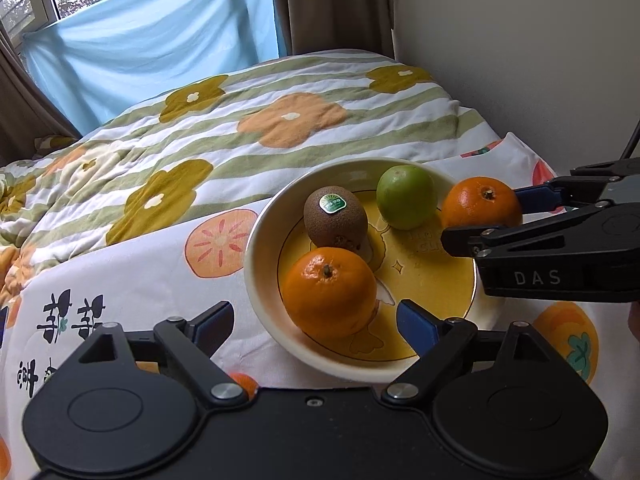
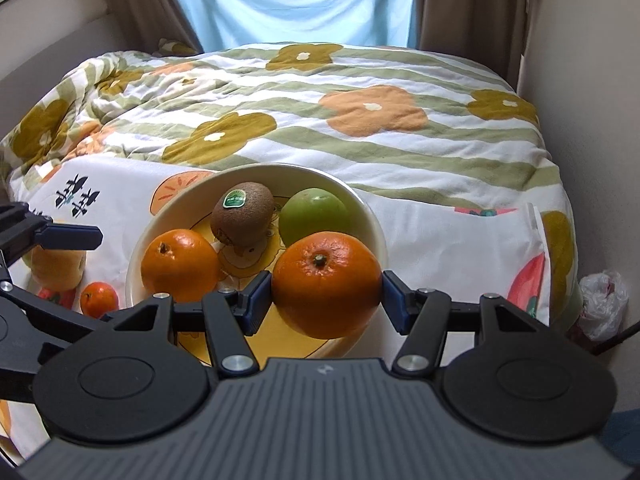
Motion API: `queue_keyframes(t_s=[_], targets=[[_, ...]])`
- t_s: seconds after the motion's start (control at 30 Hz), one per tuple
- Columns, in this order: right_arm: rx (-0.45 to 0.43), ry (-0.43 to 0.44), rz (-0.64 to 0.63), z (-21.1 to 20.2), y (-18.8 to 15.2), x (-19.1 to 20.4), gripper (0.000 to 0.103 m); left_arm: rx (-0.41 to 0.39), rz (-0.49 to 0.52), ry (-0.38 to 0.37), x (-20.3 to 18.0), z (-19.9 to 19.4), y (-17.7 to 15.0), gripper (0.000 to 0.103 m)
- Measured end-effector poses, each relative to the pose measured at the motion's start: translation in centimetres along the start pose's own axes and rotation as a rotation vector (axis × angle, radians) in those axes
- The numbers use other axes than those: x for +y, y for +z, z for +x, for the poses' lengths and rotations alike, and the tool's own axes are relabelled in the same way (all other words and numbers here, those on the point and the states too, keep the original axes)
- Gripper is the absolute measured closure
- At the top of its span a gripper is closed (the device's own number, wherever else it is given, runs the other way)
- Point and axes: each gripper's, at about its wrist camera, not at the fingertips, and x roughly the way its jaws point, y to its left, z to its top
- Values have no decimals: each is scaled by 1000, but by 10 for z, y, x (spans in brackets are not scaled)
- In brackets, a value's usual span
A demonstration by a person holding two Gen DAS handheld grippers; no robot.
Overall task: Organize fruits
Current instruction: 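Carry both oranges into the white bowl and open both tools, then lift both tools away from the bowl toward the remaining fruits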
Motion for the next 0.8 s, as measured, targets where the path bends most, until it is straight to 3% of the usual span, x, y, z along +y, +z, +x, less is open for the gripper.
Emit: queue_keyframes(t_s=[0.5, 0.6, 0.8], targets=[[21, 49, -130, 23, -9, 18, 28, 7, -32, 16, 8, -6, -12, 12], [-17, 32, -135, 14, -9, 20, 2, 4, -38, 17, 7, -9, -13, 12], [-37, -12, -129, 3, -8, 21, 0, -7, -52, 22, 4, -20, -17, 12]])
